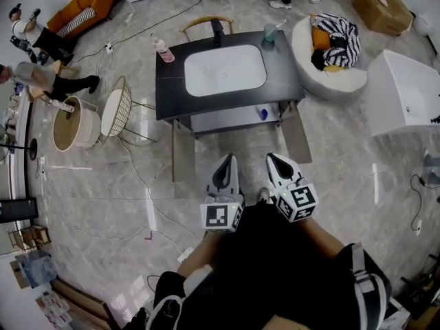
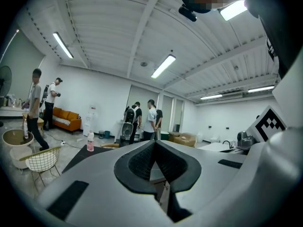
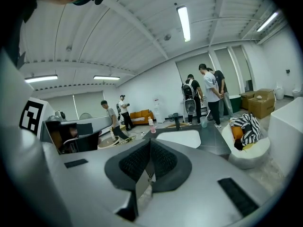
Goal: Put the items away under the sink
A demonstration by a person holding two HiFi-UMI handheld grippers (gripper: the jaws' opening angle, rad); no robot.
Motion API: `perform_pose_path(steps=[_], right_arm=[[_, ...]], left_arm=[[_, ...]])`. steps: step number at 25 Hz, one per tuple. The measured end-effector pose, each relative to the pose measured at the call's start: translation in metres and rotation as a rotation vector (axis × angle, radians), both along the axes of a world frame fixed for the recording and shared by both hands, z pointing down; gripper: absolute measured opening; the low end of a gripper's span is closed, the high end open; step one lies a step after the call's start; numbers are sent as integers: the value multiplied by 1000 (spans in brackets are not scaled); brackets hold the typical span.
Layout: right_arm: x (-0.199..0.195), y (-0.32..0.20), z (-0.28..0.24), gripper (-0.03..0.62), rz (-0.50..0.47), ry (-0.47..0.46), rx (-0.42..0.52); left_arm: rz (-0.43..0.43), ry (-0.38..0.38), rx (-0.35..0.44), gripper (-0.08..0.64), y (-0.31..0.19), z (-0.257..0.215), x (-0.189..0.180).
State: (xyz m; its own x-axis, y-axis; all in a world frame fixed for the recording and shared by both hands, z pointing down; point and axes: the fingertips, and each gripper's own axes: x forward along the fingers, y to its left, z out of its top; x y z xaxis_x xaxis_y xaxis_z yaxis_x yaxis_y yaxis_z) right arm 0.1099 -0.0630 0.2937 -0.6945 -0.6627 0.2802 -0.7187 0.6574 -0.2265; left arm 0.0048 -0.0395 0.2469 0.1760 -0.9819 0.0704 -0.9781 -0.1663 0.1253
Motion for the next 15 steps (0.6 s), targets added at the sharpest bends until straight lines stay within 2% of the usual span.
perform_pose_path(steps=[15], right_arm=[[-11,-17,7,11,-16,-2,2]], left_arm=[[-5,16,-13,15,-20,11,-8]])
